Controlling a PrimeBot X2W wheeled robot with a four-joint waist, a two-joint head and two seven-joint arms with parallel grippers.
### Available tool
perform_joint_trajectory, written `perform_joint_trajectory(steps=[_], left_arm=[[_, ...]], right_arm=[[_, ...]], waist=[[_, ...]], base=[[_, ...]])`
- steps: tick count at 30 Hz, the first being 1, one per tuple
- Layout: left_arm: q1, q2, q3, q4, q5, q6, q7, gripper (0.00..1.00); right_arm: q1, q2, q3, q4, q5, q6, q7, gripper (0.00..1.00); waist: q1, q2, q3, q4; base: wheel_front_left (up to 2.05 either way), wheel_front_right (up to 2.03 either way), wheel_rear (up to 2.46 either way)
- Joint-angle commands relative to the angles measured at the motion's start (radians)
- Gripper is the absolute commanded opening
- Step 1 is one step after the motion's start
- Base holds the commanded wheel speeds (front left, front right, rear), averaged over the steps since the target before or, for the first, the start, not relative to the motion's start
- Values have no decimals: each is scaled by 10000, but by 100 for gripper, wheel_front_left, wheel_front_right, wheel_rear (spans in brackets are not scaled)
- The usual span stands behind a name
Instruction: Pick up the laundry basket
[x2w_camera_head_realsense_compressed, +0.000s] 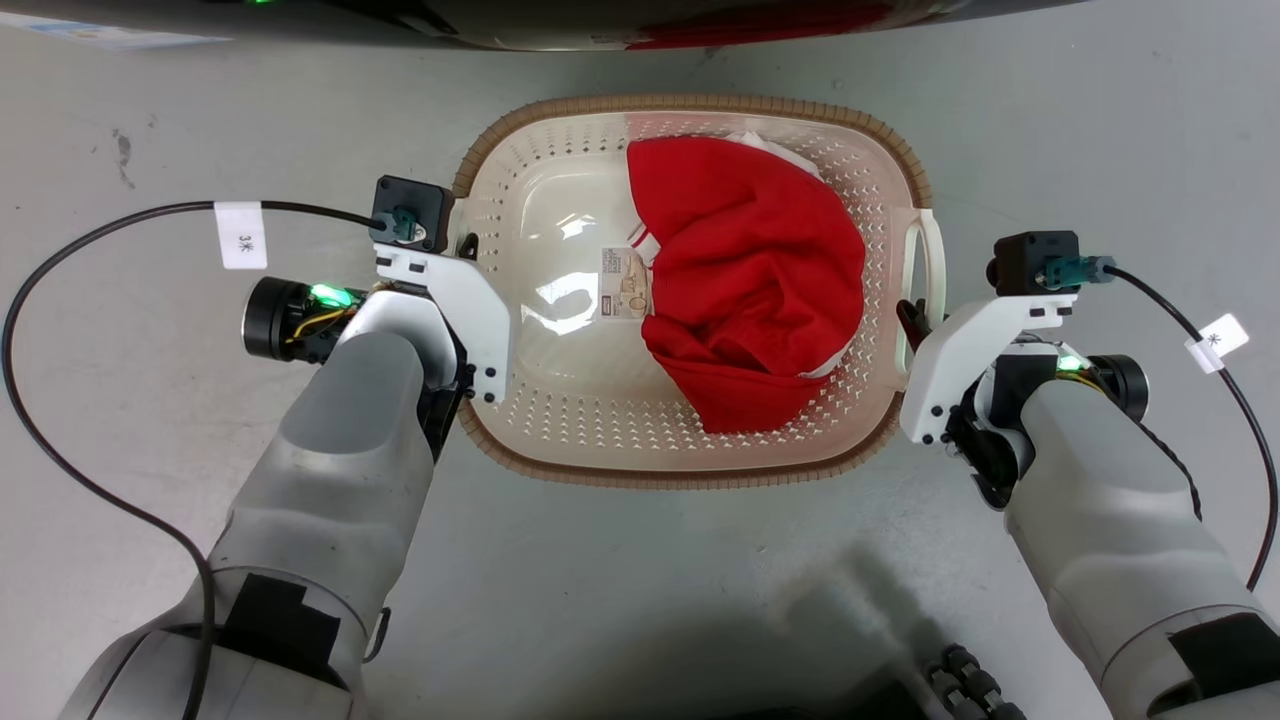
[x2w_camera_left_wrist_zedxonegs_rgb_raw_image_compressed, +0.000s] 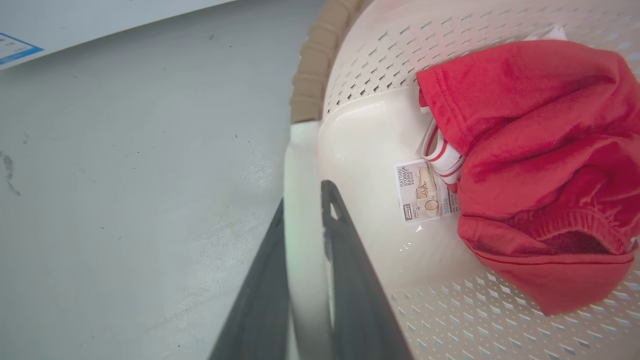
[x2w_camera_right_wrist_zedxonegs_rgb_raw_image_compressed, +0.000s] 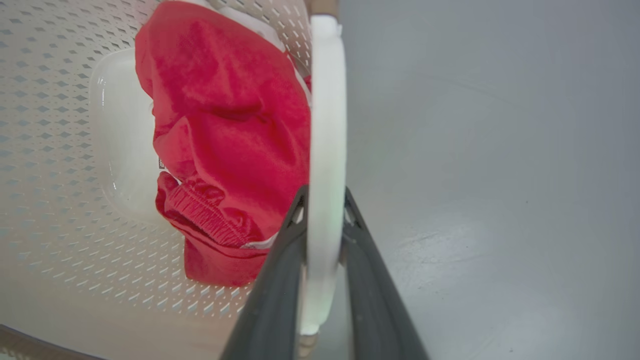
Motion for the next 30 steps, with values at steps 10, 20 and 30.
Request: perform_joint_trajectory(steps=[10, 20, 30], left_arm=[[254, -148, -199, 71, -215, -302, 466, 0], [744, -287, -350, 86, -660, -476, 1813, 0], [1354, -311, -441, 94, -1239, -585, 3371, 0]], right_arm=[[184, 34, 538, 55, 625, -3, 265, 0], [715, -158, 1168, 25, 1300, -3, 1473, 0], [1077, -471, 1847, -365, 2219, -3, 3030, 0]], waist=[[0, 0, -478, 82], [0, 0, -1966, 182], [0, 0, -3647, 358]], base=[[0, 0, 0], [0, 0, 0], [0, 0, 0]])
